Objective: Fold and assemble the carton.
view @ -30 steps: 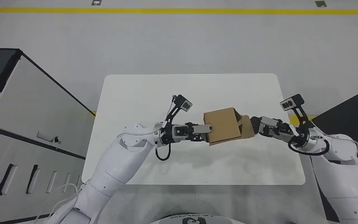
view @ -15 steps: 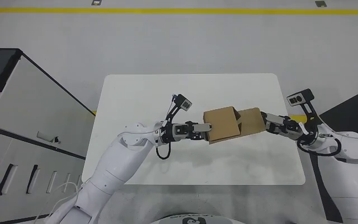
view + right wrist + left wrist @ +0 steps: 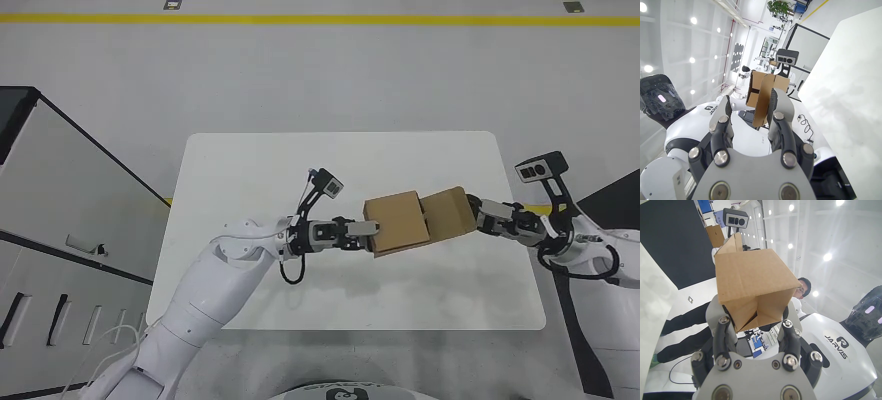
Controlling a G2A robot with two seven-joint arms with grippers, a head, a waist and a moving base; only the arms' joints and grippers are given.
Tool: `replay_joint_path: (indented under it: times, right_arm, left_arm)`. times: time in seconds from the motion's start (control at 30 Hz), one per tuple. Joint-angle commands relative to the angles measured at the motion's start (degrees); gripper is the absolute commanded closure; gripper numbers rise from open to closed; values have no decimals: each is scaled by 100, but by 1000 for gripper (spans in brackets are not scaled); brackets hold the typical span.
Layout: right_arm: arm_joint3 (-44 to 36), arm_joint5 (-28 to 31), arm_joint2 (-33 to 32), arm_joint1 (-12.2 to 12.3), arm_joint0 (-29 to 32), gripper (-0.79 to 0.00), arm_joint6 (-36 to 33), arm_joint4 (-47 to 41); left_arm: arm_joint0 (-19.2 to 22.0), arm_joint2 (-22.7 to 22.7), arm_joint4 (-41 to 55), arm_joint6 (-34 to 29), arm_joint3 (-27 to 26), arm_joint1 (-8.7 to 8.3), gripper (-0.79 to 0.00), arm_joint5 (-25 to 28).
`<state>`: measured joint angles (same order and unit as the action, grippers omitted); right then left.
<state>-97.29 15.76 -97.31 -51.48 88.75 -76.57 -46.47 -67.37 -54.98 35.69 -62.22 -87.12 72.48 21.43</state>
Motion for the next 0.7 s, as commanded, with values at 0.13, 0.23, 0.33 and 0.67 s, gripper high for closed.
replay_joint_path:
  times: [0.13,0.23,0.33,0.67]
  right_arm:
    - [-53,21,101,-21,-55,-397,8,-30]
    - [-104,47,164,-35,-100,-403,63,-21]
    - [-159,53,218,-48,-131,-406,113,-23]
    - [-247,69,339,-82,-147,-385,186,-19]
  left_arm:
    - [16,34,-52,-11,-14,5,0,2]
    - [9,73,-126,43,-95,10,0,-34]
    - [0,81,-124,55,-115,11,0,-37]
    - [-15,92,-69,17,-157,10,0,-61]
